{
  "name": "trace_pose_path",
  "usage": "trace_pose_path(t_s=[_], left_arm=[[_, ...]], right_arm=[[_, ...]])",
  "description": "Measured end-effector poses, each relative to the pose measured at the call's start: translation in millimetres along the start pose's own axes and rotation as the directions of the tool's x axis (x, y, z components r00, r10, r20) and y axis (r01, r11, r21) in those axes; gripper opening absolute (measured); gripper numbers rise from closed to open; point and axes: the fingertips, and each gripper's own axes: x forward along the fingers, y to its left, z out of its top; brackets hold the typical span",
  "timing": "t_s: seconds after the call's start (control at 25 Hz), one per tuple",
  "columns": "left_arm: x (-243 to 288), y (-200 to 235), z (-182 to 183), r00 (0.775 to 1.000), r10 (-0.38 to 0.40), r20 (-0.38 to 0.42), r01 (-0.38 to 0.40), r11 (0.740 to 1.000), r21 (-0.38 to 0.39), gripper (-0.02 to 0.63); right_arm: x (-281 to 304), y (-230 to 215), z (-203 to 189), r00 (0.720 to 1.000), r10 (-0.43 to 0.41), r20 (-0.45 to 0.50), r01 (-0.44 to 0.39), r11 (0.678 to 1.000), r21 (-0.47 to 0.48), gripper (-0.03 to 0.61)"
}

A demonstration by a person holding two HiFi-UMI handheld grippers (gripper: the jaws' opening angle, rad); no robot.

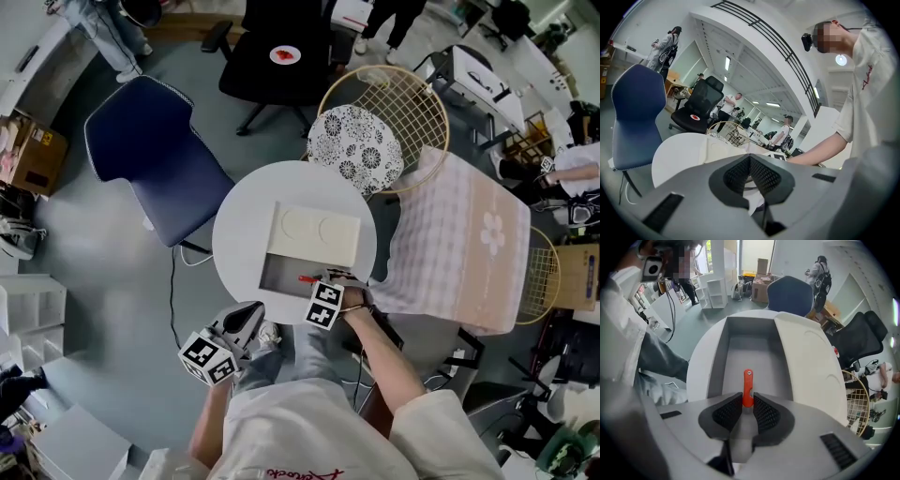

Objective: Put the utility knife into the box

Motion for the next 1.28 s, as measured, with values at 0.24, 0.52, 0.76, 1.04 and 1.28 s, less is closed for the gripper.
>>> trace_pose_path(t_s=[0.24,0.52,0.76,1.04,1.28], left_arm=[[-2.9,-0.4,-3.7,1.000,0.002,0.000,-0.002,1.000,0.000,0.011],[-5.9,1.3,-2.4,1.000,0.008,0.003,-0.008,1.000,-0.003,0.011],[-9.3,1.4,-2.6,1.000,0.014,0.005,-0.014,1.000,-0.002,0.011],[-9.6,3.5,-2.7,1.000,0.015,0.007,-0.014,1.000,-0.007,0.011],[-12.6,1.0,0.1,1.000,0.010,0.014,-0.010,1.000,-0.002,0.011]], right_arm=[[14.6,3.6,-4.0,0.998,0.029,-0.058,-0.030,0.999,-0.013,0.081],[19.1,5.0,-5.1,0.997,0.041,-0.065,-0.042,0.999,-0.013,0.081],[20.6,6.5,-5.5,0.997,0.035,-0.065,-0.036,0.999,-0.017,0.083],[22.0,5.1,-5.5,0.998,0.023,-0.055,-0.025,0.999,-0.034,0.084],[14.4,0.8,-5.2,1.000,0.024,-0.015,-0.024,0.999,-0.020,0.172]])
